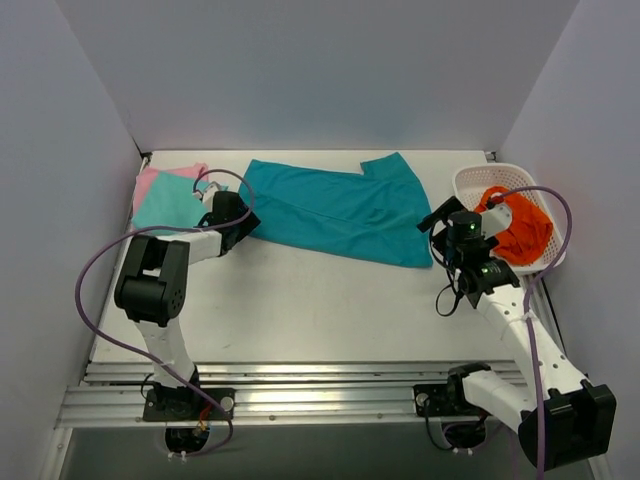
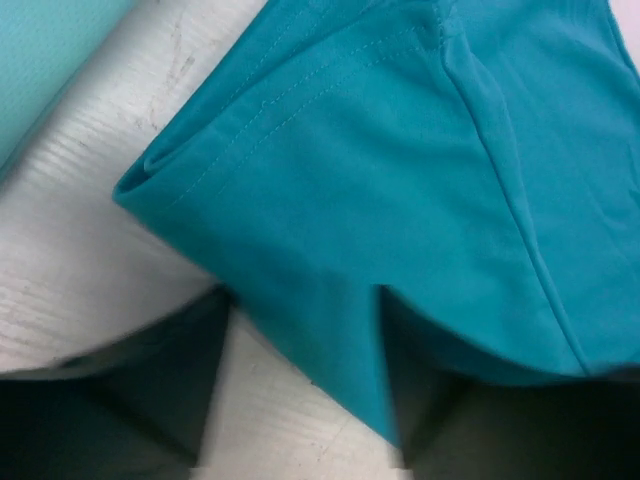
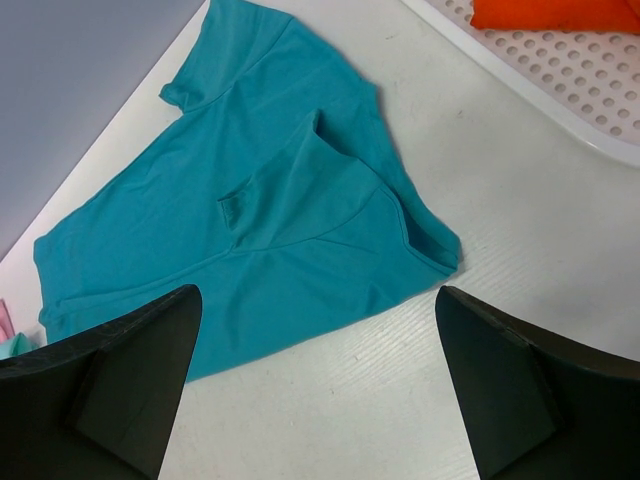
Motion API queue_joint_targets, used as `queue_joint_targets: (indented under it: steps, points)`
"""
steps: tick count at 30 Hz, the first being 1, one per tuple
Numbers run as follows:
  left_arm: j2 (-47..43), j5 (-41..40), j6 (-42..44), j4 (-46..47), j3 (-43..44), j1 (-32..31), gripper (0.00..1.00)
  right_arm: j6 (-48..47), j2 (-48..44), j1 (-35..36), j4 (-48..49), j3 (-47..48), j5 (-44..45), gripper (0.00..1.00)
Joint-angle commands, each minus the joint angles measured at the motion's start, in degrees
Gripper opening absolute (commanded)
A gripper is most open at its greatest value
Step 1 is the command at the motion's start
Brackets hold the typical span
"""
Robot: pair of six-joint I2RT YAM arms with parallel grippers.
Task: Fold and stack the t-shirts
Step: Fold the flattened tshirt in 1/3 of the way
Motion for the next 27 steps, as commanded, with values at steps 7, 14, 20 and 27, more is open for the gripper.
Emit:
queue_joint_targets:
  steps: [7,14,20,27]
  points:
    - [6.78,4.43,1.36,-3.61,5.73,2.82,0.16,-1.27,-0.78,0.1,0.93,1.79,0.92,0.99]
    - [2.41,4.7,2.24,-6.33,3.72,2.73,0.02,-1.28,-5.78,0.19,-3.02,1.79,1.97,0.99]
    - [-8.49,3.21,2.85,-6.86,-6.39,1.94,0.02,-0.92,-13.17,0.27,-8.04,-1.02,-0.13,0.99]
    - [-11.15,4.17,1.8,-4.05,-12.02,1.85,0.02,-0.23,2.94,-0.25,3.63,-14.11,-18.31,0.99]
